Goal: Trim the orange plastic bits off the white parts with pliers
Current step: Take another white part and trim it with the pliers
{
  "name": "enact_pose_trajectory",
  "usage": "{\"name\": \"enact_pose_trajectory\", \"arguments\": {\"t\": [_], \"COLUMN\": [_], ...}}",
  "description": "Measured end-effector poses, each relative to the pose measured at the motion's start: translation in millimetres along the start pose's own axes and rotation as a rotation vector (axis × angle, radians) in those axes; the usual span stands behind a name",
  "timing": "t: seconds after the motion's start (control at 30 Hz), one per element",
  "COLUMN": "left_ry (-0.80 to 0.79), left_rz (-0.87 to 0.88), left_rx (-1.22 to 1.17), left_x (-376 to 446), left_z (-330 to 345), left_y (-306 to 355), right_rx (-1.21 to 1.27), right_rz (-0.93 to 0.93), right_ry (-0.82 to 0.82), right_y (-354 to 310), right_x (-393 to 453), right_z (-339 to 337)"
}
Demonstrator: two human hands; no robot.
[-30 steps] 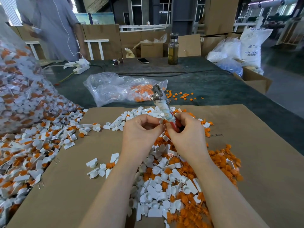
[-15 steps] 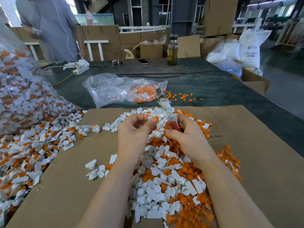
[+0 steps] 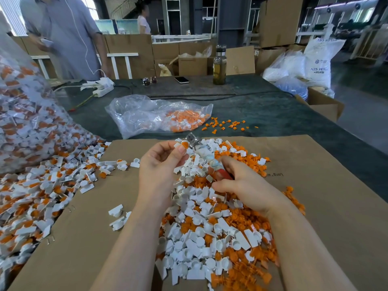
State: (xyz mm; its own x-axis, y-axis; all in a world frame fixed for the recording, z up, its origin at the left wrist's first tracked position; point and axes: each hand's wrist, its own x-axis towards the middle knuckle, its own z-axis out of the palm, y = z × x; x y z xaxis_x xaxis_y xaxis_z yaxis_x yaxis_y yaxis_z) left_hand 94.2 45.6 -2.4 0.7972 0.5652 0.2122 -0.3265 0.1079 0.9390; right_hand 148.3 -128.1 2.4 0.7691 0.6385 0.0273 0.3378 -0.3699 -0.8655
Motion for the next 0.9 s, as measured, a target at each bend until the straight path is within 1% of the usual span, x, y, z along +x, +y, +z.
{"name": "enact_pose_trajectory", "arguments": {"t": [0.23,0.3,0.43,0.73,0.9], "left_ry": [-0.014,-0.017,-0.007,0.022,0.022], "left_rz": [0.008,0.009,0.008,-0.01,-0.064], "left_rx": [-0.031,-0.028,-0.031,-0.055,-0.072], "left_x": [1.4,1.7,1.9,1.1,1.8], "left_z": [-3.1,-3.3,-3.1,0.0,-1.0], "left_y": [1.6,1.5,0.8,0.1,1.6], "right_rx": [-0.031,-0.081,-0.225,-0.266,-0.293], "right_rz": [0.014,0.0,-0.096,-0.089,-0.099], "right_ry": [-0.049,-0.034,0.039,0.073,0.083], "right_y": [0.6,0.7,-1.1,-3.5,-1.3], "right_x": [-0.5,-0.3,0.9,1.9,3.9], "right_z": [-1.5,-0.7,3.8,6.8,9.7]}}
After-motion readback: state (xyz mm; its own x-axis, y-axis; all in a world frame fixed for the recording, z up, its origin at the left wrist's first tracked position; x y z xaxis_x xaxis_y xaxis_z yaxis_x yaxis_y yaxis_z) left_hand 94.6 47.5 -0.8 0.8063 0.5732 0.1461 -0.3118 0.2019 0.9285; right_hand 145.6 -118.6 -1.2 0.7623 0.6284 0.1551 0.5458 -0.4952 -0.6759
